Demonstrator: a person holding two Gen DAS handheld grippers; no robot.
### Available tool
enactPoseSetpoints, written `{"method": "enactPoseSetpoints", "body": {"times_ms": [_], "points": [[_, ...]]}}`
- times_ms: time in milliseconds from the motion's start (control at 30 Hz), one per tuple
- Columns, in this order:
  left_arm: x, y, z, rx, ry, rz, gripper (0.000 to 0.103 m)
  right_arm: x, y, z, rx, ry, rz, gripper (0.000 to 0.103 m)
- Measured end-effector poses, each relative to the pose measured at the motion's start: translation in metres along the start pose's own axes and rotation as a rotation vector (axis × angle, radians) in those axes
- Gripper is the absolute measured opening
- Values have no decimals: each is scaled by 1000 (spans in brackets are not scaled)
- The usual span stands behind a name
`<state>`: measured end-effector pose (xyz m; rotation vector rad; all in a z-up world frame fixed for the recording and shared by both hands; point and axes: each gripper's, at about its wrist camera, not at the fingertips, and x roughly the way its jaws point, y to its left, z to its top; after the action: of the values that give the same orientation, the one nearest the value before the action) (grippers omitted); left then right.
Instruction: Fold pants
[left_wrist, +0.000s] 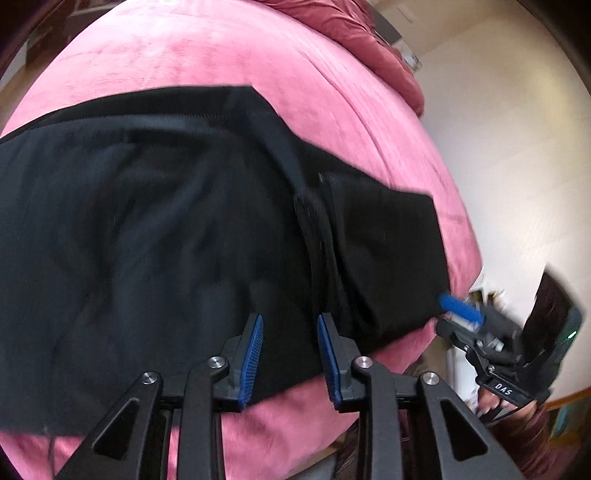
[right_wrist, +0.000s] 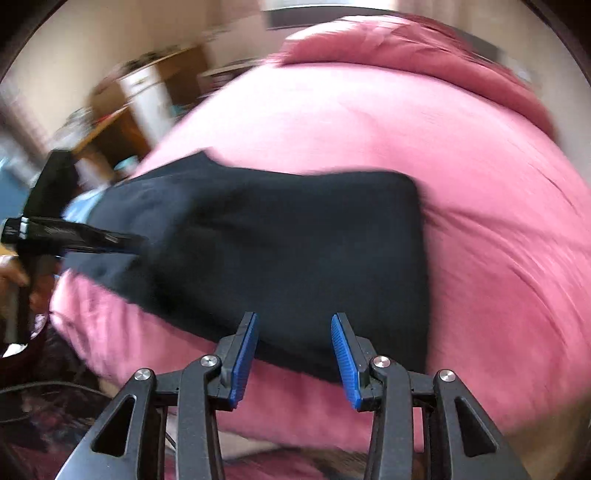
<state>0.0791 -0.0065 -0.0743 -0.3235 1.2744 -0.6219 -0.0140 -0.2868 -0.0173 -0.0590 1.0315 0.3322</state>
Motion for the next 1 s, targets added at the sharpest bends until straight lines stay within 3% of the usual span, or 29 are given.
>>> {"method": "enactPoseSetpoints", "body": {"times_ms": [100,233,300,333,533,733,833,900,933,967,1000], "points": [[1,1,-17,15,10,15,30,23,43,11,-141,25,40,41],[2,1,-30,36,9,32,30,57,61,18,-205,66,39,41],[1,4,-31,28,2,25,30,65,63,20,-201,76,15,30],[-1,3,-31,25,-2,24,30,65,61,21,-187,70,4,13],[-2,3,-26,14,-18,9,30,37,58,26,-65,14,122,12],[-19,8,-25,10,-27,-4,30,72,63,13,-40,97,154,13],[-28,2,-21,9,-62,-34,31,76,59,15,-27,103,190,19],[-30,-2,-17,8,-78,-56,31,69,54,16,-23,100,227,30],[-32,-5,-15,13,-85,-64,31,63,49,17,-4,100,267,53],[-34,-8,-13,20,-92,-69,31,57,43,19,18,90,299,69],[-34,-11,-12,29,-94,-73,31,48,37,22,29,62,309,69]]}}
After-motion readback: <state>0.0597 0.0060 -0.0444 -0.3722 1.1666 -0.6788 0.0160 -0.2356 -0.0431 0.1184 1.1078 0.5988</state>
